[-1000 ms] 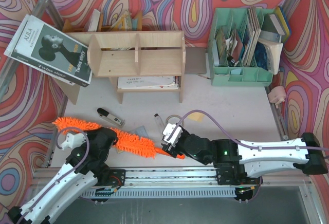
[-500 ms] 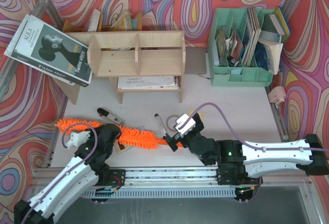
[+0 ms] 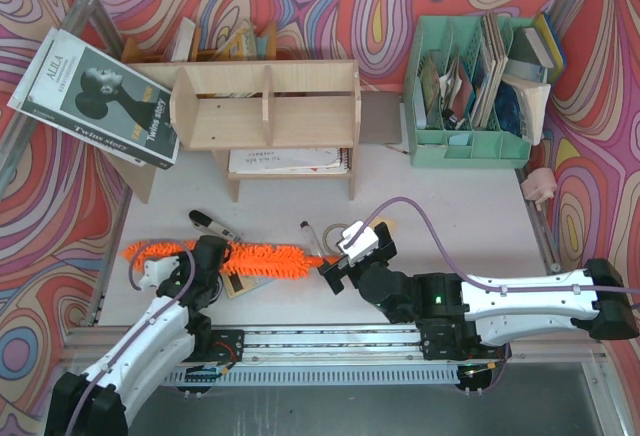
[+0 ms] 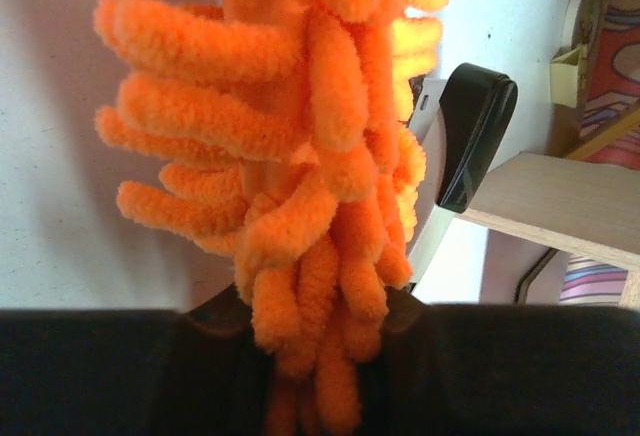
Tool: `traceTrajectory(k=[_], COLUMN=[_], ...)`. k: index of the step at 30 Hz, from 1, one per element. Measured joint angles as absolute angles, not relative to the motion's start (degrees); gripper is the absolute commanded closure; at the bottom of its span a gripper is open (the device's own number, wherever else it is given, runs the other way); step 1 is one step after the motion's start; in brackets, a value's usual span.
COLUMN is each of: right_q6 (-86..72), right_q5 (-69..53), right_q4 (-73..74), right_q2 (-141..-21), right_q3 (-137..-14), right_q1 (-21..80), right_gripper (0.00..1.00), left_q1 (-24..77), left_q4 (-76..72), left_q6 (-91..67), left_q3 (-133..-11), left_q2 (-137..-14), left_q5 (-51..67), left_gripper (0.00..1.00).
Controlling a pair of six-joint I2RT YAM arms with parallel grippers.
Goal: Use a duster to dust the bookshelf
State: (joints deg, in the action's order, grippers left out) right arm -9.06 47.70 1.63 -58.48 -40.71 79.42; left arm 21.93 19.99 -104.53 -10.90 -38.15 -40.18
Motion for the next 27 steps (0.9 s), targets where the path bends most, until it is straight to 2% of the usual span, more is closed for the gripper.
traceTrajectory(k=[5,8,9,10,21,27], right_q6=[-9.93,-10.31,-10.39,-10.46,-12.08,-17.02], right_q5=[48.58,49.30,49.63,49.93,58.83,63.46], right_q4=[1.83,2.11,2.15,2.24,4.67,7.29], right_q2=[-58.63,-58.63,-58.63,-58.63,-56.73,-50.46], right_q3=[-40.77,-40.77,-40.77,-40.80,-41.41,-41.41], right_q1=[79.42,79.42,79.42,79.42,79.00,75.99], right_gripper=[0.01,0.01,0.01,0.01,0.01,0.01], left_q1=[21.74,21.69,21.69,21.67,21.65,21.65], left_q4=[19.79,20.82,21.56,22.33,36.16,36.71], left_q6=[-104.53,-104.53,-104.60,-104.49,-96.79,-84.55], left_q3=[-10.90,-10.92,-10.92,-10.94,-16.58,-22.46], left_q2=[-38.33,-36.56,-35.53,-34.35,-18.94,-18.13], left_q5=[-39.44,-39.44,-39.46,-39.48,-40.99,-45.15], left_gripper=[0.34,0.22,0.10,0.03,0.02,0.02])
